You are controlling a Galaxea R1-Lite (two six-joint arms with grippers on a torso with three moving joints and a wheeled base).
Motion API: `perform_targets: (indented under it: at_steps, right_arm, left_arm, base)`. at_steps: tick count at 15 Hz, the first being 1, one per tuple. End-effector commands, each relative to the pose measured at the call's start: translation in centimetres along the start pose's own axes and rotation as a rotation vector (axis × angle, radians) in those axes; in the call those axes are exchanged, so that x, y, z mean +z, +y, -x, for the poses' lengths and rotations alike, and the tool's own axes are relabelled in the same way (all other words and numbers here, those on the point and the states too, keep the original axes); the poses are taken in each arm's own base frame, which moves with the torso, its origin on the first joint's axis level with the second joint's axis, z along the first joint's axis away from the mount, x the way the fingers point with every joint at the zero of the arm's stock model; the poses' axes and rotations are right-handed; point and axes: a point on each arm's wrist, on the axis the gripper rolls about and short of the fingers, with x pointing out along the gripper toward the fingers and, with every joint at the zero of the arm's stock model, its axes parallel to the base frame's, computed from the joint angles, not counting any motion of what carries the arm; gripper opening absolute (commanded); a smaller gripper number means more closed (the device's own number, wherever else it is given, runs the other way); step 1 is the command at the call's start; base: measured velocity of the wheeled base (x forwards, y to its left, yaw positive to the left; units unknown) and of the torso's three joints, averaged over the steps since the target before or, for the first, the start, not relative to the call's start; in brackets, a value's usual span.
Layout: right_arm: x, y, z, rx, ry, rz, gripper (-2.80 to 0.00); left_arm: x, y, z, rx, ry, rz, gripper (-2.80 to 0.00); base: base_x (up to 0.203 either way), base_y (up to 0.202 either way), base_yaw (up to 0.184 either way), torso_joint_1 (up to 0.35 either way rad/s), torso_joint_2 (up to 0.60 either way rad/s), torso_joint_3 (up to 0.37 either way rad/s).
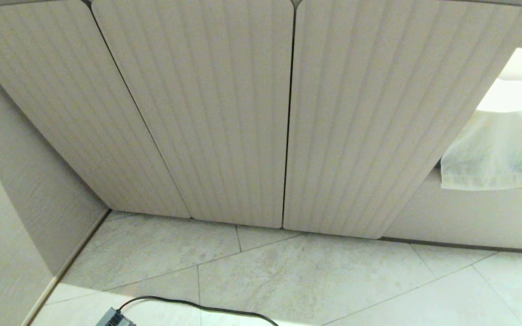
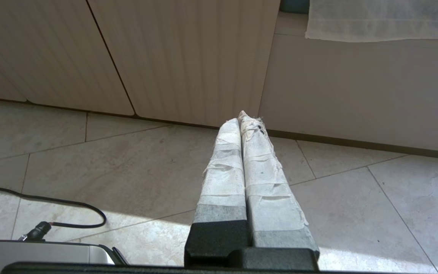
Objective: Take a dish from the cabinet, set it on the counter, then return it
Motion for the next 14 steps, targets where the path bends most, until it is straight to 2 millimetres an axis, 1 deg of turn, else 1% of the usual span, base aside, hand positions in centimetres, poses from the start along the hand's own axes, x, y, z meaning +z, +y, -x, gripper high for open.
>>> perform_targets:
  at_steps: [1, 14]
  right_arm:
    - [0.0, 0.0, -0.01, 0.002, 0.001, 0.004, -2.8]
    - [0.02, 0.0, -0.01, 0.002, 0.0, 0.011, -2.8]
  left_arm:
    - [0.0, 0.0, 0.0, 0.0, -0.001, 0.001, -2.8]
    - [0.01, 0.0, 0.0, 0.001, -0.001, 0.001, -2.8]
  base:
    - [0.0, 0.0, 0.0, 0.0, 0.0, 0.0]
    - [0.0, 0.0, 0.0, 0.0, 0.0, 0.0]
